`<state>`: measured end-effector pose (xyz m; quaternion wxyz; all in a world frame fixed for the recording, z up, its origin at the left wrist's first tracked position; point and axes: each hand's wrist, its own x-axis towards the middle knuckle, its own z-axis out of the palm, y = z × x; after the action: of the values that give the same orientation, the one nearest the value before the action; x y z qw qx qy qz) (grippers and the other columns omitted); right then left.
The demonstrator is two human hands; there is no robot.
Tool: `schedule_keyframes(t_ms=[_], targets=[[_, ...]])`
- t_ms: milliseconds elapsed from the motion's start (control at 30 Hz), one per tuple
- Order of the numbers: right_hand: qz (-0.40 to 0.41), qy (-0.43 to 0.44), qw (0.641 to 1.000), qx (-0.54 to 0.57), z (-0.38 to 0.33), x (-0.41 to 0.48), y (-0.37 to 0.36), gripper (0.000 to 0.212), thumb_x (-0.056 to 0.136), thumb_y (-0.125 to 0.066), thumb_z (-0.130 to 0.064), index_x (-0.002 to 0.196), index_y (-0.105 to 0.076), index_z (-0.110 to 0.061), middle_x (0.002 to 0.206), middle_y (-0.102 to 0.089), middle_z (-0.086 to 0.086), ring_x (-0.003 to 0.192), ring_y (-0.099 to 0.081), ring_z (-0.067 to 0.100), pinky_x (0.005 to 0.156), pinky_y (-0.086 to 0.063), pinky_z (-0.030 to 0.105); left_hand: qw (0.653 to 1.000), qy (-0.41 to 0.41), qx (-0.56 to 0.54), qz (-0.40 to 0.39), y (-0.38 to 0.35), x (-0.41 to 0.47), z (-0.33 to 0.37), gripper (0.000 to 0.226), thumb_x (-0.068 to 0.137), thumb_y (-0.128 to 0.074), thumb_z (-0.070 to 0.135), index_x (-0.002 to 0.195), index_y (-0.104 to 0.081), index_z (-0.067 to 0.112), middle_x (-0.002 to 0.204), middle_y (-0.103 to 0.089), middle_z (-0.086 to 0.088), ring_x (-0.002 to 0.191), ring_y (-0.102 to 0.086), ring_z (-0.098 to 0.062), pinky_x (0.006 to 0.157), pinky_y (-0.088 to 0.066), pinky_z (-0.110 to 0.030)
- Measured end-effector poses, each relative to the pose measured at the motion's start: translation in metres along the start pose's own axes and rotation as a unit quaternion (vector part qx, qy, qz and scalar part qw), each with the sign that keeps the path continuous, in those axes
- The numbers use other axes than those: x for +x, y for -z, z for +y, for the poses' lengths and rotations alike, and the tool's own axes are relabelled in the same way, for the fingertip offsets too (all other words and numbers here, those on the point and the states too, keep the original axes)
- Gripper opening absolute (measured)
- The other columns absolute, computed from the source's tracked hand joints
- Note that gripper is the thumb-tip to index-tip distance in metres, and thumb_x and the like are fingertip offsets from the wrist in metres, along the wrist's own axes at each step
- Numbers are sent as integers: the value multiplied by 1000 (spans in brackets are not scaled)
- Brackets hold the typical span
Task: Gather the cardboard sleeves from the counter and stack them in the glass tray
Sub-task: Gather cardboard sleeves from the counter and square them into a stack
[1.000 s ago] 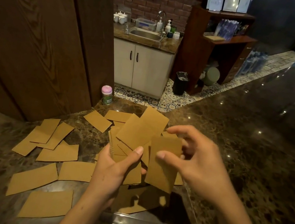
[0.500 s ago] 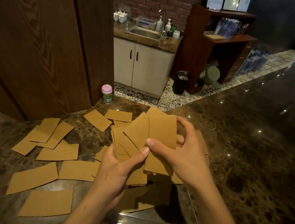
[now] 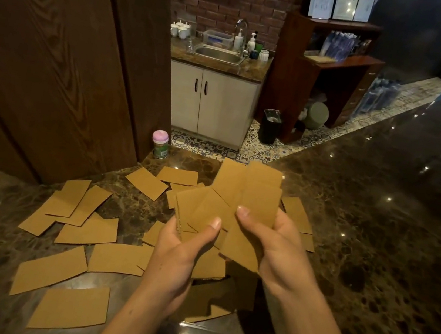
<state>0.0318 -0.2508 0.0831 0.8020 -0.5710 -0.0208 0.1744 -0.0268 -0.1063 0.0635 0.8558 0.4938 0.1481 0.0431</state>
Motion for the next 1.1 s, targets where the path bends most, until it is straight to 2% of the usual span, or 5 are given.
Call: schedule_keyframes(t_ms=[133,367,600,733,1100], targets=[[5,-5,1000,-31,2,1,-10,25,96,-68,-19,120,-70,-19,109,-80,7,94,-77,26,62,-61,40,998,48,21,-21,-1,0,0,41,88,-62,37,124,-65,17,104,-79,-13,84,-77,-26,61,-63,-34],[-72,-40,989,-121,11,-7,-16,16,106,-50,-37,117,-61,-42,116,-75,-14,113,-68,7,98,-54,31,995,96,-23,-28,4,6,10,57,95,-38,63,129,-66,27,120,-76,-9,109,-73,-26,89,-54,-43],[-28,175,855,-488,39,-16,-23,65,92,-39,-74,145,-10,-49,165,2,-17,158,-12,15,121,-34,51,987,113,-59,-95,11,1,9,62,98,-35,63,131,-68,21,128,-68,-21,114,-68,-36,95,-55,-47],[-161,160,849,-476,19,-33,-16,62,73,-82,-63,118,-43,-46,161,19,-37,142,-29,-11,95,-43,4,984,90,-91,-127,14,-7,8,42,98,-42,55,136,-56,51,138,-59,-21,112,-56,-37,87,-47,-47],[-264,190,822,-468,10,-52,0,79,52,-101,-46,106,-45,-34,161,-19,-23,139,-35,-11,102,-41,7,969,64,-18,-237,24,-43,14,49,90,-63,34,137,-54,45,112,-70,-20,76,-69,-36,64,-62,-41]])
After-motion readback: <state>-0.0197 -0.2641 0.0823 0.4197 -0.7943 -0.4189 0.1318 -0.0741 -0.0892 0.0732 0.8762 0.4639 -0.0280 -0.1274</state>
